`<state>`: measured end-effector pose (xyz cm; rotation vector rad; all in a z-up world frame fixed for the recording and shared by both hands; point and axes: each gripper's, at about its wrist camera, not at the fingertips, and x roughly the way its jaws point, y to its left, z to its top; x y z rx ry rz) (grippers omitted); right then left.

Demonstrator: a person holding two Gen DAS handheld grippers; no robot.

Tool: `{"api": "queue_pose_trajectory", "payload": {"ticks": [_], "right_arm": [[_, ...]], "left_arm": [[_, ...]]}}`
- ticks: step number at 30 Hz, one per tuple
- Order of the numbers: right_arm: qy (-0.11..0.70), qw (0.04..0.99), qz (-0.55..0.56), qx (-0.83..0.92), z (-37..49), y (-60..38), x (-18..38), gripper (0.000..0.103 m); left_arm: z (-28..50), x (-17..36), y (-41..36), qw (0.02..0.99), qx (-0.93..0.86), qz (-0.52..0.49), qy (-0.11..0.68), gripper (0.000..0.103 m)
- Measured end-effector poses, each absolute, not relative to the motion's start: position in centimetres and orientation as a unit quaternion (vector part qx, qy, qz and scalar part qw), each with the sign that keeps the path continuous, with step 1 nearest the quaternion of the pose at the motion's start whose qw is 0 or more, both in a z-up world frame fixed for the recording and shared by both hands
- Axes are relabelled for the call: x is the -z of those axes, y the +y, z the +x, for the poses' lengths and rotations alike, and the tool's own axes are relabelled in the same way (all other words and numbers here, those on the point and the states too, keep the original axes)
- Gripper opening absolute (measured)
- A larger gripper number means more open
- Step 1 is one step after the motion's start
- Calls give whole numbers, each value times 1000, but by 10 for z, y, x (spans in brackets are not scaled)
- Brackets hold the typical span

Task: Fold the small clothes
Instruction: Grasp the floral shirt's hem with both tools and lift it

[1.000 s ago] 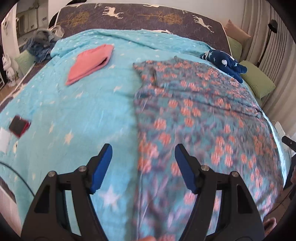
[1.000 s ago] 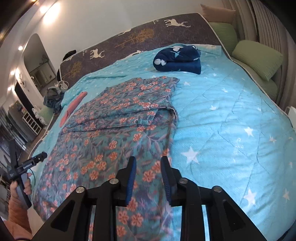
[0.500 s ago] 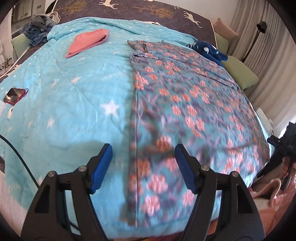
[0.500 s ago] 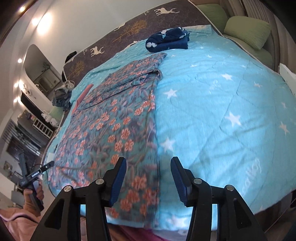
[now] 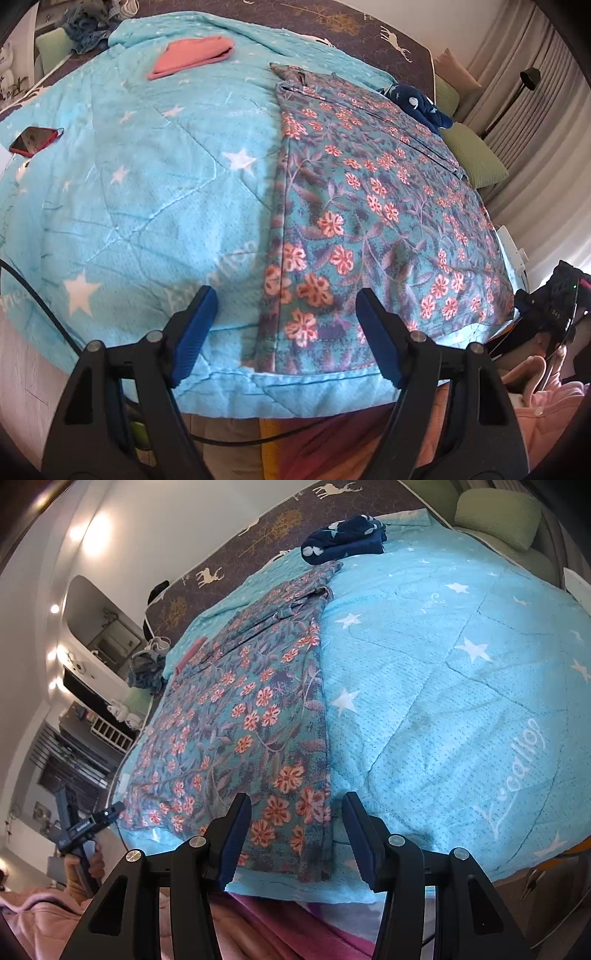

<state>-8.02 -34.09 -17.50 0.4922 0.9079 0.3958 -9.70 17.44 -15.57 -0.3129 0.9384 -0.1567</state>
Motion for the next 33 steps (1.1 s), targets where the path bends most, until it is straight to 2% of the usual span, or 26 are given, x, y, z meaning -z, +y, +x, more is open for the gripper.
{"api": "queue_pose_trajectory", "payload": {"ticks": [3, 4, 6, 7, 9, 11, 13, 14, 15, 20, 33], "right_arm": [[429, 849, 242, -191, -79, -342, 176, 52], [427, 849, 244, -192, -79, -342, 177, 52], [425, 848, 247, -198, -77, -340, 177, 54], [425, 847, 247, -203, -76, -338, 177, 54], [427, 842, 251, -214, -72, -334, 179, 54], [431, 829, 268, -236, -65, -333, 184, 54], [434, 813, 299, -248, -59, -337, 190, 36], [434, 808, 307, -252, -57, -339, 191, 13], [434, 810, 310, -244, -56, -341, 190, 8], [398, 821, 315, -262, -57, -345, 165, 6], [316, 827, 343, -315, -31, -349, 105, 6]], "left_arm": [[-97, 153, 169, 878, 78, -146, 450, 77], [-97, 152, 166, 879, 88, -145, 445, 74], [-97, 151, 160, 878, 115, -148, 441, 45], [-96, 152, 158, 876, 118, -149, 444, 39], [-91, 155, 159, 874, 109, -148, 449, 18], [-88, 157, 168, 871, 105, -171, 449, 9], [-89, 157, 180, 863, 118, -213, 443, 7], [-91, 156, 183, 864, 121, -218, 439, 7], [-93, 153, 182, 867, 120, -212, 435, 6], [-93, 133, 166, 884, 121, -167, 420, 6], [-59, 60, 165, 922, 134, -162, 326, 6]]}}
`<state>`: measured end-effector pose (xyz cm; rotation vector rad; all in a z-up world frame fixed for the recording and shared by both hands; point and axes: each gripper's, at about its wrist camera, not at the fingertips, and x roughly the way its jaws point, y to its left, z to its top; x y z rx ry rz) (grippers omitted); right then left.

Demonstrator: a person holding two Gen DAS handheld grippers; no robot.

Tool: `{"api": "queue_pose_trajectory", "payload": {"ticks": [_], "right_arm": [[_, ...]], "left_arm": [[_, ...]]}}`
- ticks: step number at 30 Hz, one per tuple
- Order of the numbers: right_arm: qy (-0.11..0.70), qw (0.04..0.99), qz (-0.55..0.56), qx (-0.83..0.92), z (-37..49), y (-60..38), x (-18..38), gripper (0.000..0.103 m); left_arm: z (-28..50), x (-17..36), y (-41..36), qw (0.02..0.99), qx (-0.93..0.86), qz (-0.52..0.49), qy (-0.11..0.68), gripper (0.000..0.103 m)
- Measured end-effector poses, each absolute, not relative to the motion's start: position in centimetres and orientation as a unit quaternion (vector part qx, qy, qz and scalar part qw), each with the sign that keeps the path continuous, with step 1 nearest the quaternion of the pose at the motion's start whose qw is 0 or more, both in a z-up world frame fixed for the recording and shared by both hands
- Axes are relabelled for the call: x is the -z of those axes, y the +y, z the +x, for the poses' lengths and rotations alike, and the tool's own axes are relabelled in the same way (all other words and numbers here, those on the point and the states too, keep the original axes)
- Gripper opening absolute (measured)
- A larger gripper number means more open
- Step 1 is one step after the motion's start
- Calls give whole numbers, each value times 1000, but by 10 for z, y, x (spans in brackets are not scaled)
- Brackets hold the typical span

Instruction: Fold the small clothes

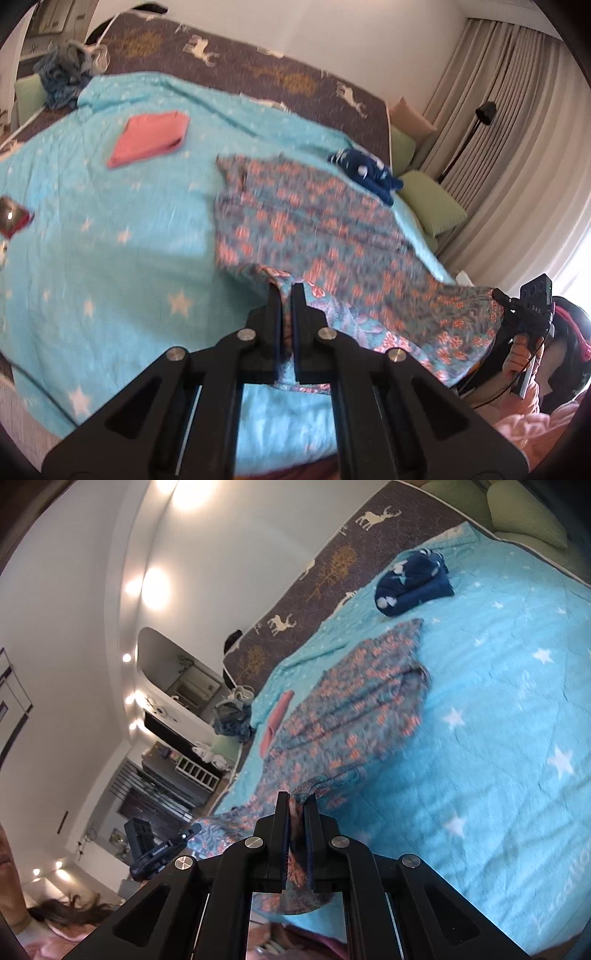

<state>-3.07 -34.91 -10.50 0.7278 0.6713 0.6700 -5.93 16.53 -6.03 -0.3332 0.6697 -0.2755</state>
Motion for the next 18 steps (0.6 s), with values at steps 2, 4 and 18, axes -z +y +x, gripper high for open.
{"api": "queue_pose_trajectory", "payload": {"ticks": [2, 4, 18], "right_arm": [[305, 829, 347, -316, -20, -352, 97, 6], [299, 829, 356, -310, 2, -356, 87, 6], [322, 842, 356, -244, 182, -363, 70, 6]], "left_arm": [[-40, 48, 162, 928, 132, -153, 312, 6], [-20, 40, 158, 933, 121, -142, 309, 6], [177, 35, 147, 938, 67, -88, 329, 6]]}}
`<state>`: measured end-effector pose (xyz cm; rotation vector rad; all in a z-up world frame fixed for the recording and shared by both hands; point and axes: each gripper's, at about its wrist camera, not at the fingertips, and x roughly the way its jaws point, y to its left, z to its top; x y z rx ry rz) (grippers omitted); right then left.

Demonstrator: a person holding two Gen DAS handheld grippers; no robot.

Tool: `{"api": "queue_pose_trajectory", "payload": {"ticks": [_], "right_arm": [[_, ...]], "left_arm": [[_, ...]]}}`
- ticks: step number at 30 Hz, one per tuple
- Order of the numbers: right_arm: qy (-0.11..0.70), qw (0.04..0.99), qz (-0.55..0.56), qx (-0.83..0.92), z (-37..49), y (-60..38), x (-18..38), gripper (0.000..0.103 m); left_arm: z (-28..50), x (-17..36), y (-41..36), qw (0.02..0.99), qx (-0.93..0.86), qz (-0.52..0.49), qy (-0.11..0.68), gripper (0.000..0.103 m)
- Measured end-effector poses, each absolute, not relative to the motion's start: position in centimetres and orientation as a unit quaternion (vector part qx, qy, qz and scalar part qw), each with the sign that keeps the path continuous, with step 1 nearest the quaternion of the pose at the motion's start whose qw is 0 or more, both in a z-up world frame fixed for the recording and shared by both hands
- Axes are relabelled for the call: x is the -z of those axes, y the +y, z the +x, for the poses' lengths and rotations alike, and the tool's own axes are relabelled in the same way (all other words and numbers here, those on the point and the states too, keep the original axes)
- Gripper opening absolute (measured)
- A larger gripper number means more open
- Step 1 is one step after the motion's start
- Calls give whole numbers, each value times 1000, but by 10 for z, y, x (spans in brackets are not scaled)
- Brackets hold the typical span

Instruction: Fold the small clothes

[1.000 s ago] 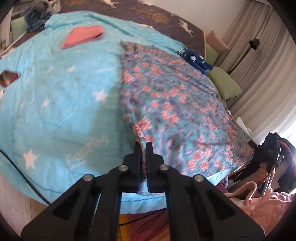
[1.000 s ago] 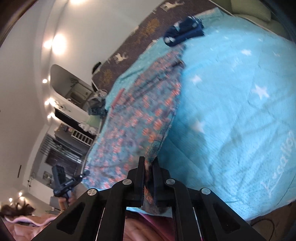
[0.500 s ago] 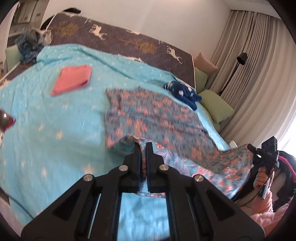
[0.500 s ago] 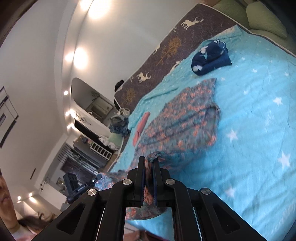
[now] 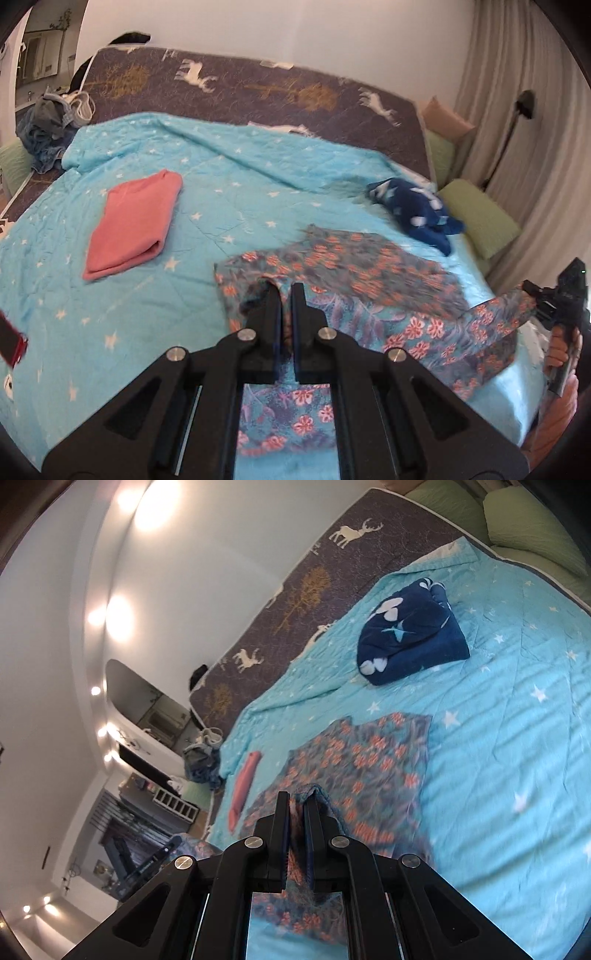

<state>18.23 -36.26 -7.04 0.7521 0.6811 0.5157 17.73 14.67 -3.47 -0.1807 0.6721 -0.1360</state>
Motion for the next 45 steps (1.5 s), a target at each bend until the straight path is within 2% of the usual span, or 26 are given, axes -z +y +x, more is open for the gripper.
{"api": "queue_pose_trajectory", "payload": {"ticks": [6, 10, 12, 14, 19, 22, 24, 26, 27, 35, 45], "right_arm": [[386, 857, 313, -135, 246, -349, 122, 12], [419, 853, 292, -106, 256, -347, 152, 18], [417, 859, 280, -98, 253, -349, 151, 30], [407, 874, 253, -84, 245, -350, 142, 31], [393, 912, 92, -66, 215, -326, 115, 34], [399, 913, -23, -86, 193, -295, 113, 45], [406, 906, -63, -99, 187, -280, 116, 56], [415, 899, -100, -96, 188, -268, 125, 57], [419, 897, -111, -86, 191, -264, 129, 57], [404, 912, -67, -27, 231, -278, 127, 57], [424, 901, 79, -41, 270, -309, 131, 64]], "left_arm": [[238, 100, 158, 911, 39, -114, 396, 6], [243, 124, 166, 897, 40, -134, 419, 7], [237, 120, 168, 901, 40, -132, 411, 10], [229, 113, 169, 909, 27, -114, 399, 19], [205, 98, 164, 921, 14, -59, 385, 20], [186, 94, 147, 923, 36, -10, 384, 22], [180, 99, 132, 919, 45, 31, 391, 34], [179, 107, 125, 912, 40, 56, 405, 45], [181, 113, 122, 907, 31, 69, 414, 46], [228, 115, 131, 908, -22, 97, 408, 48], [284, 116, 164, 906, -15, -27, 422, 48]]}}
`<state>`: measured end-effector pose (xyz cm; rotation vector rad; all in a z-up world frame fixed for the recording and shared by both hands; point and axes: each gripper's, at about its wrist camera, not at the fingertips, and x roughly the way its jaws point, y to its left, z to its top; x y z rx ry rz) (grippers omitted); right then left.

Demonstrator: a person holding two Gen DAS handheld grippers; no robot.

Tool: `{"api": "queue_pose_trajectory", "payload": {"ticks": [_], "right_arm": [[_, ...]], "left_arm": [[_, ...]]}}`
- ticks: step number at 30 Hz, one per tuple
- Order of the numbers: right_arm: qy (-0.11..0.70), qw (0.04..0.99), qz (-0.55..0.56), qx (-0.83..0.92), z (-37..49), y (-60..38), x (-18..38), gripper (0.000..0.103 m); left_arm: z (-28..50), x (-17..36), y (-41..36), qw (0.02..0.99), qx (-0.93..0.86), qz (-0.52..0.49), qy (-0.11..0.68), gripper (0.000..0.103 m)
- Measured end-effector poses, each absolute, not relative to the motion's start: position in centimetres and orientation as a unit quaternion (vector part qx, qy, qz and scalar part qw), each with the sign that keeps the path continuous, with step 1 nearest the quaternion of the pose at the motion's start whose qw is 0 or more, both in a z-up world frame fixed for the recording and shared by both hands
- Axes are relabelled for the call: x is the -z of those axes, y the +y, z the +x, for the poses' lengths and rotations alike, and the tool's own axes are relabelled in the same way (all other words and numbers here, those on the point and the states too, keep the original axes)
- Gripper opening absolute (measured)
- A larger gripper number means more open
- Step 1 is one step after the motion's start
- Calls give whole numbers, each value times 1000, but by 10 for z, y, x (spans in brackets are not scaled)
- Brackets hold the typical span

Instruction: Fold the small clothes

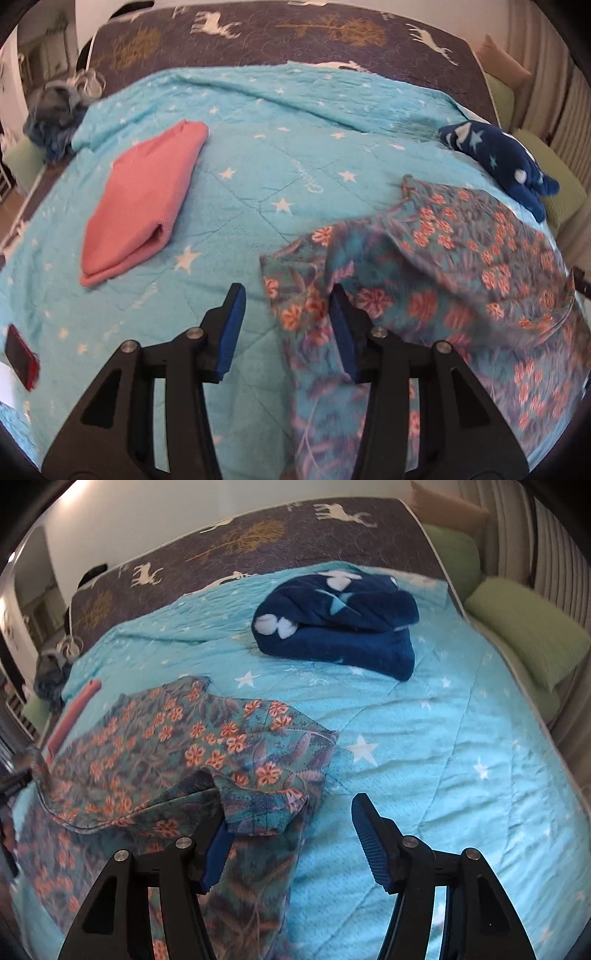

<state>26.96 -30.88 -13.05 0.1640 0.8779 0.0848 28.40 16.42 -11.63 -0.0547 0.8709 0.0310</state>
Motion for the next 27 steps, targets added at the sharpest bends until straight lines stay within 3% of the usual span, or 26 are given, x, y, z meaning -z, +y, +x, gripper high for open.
{"api": "queue_pose_trajectory", "payload": {"ticks": [12, 27], "right_arm": [[432, 883, 176, -50, 287, -338, 133, 64], [428, 887, 139, -106, 305, -326, 129, 64]], "left_arm": [[292, 120, 170, 901, -5, -43, 432, 48], [322, 130, 157, 883, 60, -59, 462, 45]]}}
